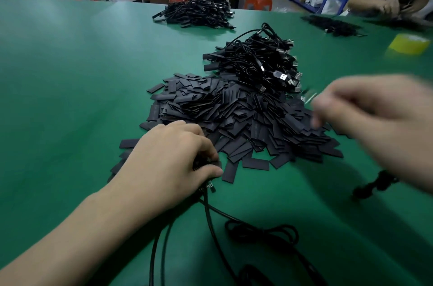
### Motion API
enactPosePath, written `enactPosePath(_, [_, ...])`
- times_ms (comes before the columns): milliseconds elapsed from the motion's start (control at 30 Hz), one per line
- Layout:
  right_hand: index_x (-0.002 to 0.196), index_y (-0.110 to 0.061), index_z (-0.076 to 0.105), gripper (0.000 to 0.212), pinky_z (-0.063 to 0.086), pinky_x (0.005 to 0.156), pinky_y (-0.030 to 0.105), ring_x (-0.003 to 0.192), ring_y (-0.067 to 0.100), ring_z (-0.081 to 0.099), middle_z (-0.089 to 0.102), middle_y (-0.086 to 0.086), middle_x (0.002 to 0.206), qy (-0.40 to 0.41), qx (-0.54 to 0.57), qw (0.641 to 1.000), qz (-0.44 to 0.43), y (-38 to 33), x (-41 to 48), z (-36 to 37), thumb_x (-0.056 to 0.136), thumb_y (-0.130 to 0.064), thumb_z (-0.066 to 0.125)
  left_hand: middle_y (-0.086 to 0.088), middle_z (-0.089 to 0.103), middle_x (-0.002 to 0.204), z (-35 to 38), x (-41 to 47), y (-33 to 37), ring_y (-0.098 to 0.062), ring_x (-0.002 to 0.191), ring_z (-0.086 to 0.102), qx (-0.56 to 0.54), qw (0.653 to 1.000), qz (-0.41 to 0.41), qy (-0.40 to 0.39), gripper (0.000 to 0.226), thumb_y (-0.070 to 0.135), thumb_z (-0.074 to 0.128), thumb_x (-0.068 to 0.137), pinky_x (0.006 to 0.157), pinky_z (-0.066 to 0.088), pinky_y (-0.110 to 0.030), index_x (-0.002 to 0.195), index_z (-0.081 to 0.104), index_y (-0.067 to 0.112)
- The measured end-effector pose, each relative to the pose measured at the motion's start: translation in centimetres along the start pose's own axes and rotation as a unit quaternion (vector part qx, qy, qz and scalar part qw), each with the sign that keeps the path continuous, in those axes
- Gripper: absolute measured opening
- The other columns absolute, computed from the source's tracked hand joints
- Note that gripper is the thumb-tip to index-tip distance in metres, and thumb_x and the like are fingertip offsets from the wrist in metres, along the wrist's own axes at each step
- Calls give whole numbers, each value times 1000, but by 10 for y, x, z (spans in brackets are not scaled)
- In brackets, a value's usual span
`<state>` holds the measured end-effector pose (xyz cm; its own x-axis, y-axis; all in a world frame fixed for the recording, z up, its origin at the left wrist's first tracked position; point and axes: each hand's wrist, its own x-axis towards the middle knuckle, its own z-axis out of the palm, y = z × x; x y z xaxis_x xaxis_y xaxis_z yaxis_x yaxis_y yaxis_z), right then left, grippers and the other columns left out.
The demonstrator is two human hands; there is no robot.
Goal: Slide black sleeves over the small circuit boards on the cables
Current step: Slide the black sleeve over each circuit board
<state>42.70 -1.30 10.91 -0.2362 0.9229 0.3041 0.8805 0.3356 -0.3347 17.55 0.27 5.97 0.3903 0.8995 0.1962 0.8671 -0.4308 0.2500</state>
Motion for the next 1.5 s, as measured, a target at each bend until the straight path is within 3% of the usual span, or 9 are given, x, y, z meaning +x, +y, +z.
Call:
enactPosePath(133, [79, -31, 62, 40, 39, 53, 31, 57, -1, 58, 64, -25, 67, -150, 44, 987, 24, -26, -1, 16, 92, -61, 39, 20, 61, 95, 1, 1, -2, -1, 98, 54, -38, 999, 0, 11, 25, 61, 67, 82, 85, 47, -28, 94, 74, 40])
enactPosePath(233, [80, -26, 55, 34, 48, 58, 31, 46, 3, 57, 70, -12, 66, -184, 150, 966, 99, -21, 1, 40, 103, -46, 40, 21, 68, 88, 3, 0, -4, -1, 85, 61, -68, 995, 30, 61, 23, 57, 69, 83, 79, 52, -31, 91, 75, 36])
enactPosePath(567, [86, -15, 52, 43, 34, 58, 39, 55, 5, 37, 41, -9, 62, -104, 264, 954, 94, -33, -14, 59, 94, -56, 43, 10, 73, 91, 15, -3, 7, -16, 78, 70, -150, 956, 158, 197, 16, 35, 74, 92, 67, 55, -37, 97, 77, 20])
enactPosePath(733, [87, -10, 56, 39, 43, 64, 45, 65, 19, 49, 56, 4, 72, -95, 268, 953, 103, -33, -16, 58, 97, -45, 44, 10, 73, 95, 16, -1, 3, -9, 83, 69, -184, 951, 174, 176, 24, 35, 77, 89, 72, 56, -32, 104, 78, 17])
enactPosePath(867, [86, -13, 58, 37, 41, 59, 33, 59, 2, 49, 67, -21, 79, -89, 280, 949, 118, -33, -16, 58, 97, -45, 44, 12, 74, 95, 16, -1, 1, 0, 87, 68, -212, 955, 157, 137, 35, 37, 81, 81, 80, 53, -20, 110, 78, 19])
enactPosePath(1000, [91, -19, 60, 38, 51, 73, 45, 73, 14, 59, 67, -6, 83, -85, 264, 956, 91, -29, -18, 54, 102, -49, 39, 14, 75, 92, 17, 1, 0, 0, 85, 70, -247, 950, 121, 151, 28, 32, 85, 78, 79, 53, -18, 104, 80, 21])
enactPosePath(1167, [93, -37, 51, 18, 39, 60, 27, 73, 1, 60, 66, -22, 81, -35, 133, 991, 1, -14, -11, 47, 100, -45, 36, 18, 74, 83, 18, 1, -4, -6, 75, 70, -322, 931, 31, 169, 24, 40, 82, 70, 71, 56, -24, 93, 80, 33])
enactPosePath(1333, [96, -36, 54, 3, 46, 58, 18, 74, 7, 69, 71, -21, 80, 3, 182, 982, -55, -4, -10, 53, 97, -39, 55, 16, 74, 79, 19, 1, -5, -12, 68, 69, -344, 926, 0, 157, 20, 48, 78, 68, 67, 56, -31, 86, 79, 39])
enactPosePath(1500, [100, -28, 67, 11, 53, 65, 32, 76, 4, 68, 71, -18, 84, 48, 137, 984, -101, -1, -10, 58, 95, -37, 64, 18, 74, 81, 18, 1, -5, -9, 74, 70, -335, 931, 0, 145, 20, 44, 80, 69, 69, 56, -27, 87, 80, 36])
